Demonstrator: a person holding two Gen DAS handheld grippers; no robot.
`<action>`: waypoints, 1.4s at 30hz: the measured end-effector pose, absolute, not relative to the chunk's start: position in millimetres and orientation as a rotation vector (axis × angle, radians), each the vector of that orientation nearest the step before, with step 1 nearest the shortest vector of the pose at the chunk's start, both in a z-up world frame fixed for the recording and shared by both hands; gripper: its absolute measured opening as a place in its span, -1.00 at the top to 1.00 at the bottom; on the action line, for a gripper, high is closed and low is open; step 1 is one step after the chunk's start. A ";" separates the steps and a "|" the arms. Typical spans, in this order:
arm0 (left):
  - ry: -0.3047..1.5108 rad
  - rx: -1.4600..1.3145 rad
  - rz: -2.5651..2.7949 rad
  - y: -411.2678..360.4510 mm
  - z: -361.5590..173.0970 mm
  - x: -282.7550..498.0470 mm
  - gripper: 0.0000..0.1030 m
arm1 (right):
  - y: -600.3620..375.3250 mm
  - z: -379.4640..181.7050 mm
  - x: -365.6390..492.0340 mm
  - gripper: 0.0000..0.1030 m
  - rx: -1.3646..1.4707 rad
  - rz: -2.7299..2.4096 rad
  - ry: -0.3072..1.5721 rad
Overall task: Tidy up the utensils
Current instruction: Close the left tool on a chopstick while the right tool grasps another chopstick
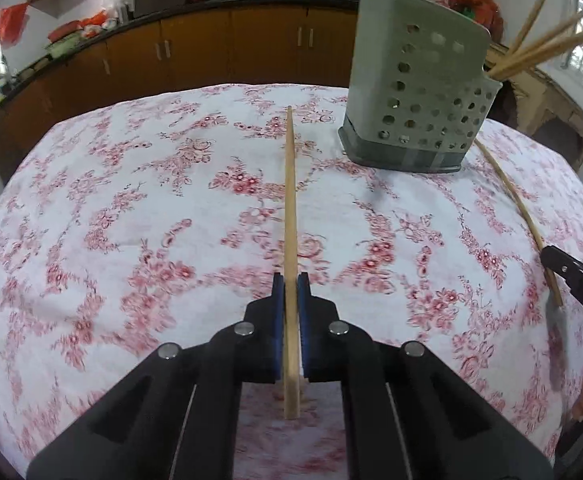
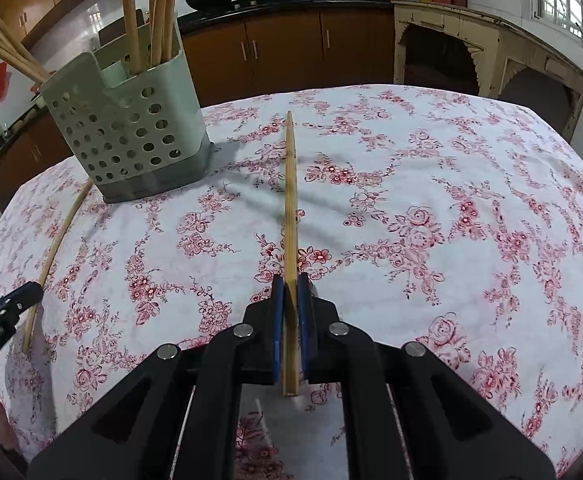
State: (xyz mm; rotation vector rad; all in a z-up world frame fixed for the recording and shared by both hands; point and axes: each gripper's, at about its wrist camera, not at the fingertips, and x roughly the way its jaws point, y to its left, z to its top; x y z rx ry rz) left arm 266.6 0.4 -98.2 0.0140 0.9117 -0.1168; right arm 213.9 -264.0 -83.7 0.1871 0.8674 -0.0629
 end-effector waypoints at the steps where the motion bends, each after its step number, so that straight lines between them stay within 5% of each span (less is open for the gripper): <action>1: 0.915 0.018 -0.124 5.2 -97.7 267.0 0.83 | -263.7 -83.6 214.1 0.85 0.185 -0.061 0.868; 26: 0.895 0.076 -0.133 0.2 -95.0 257.7 0.73 | -262.9 -84.8 216.0 0.84 0.185 -0.060 0.870; 42: 0.913 0.129 -0.160 7.0 -80.7 222.8 0.85 | -282.0 -59.9 176.7 0.85 0.204 -0.038 0.789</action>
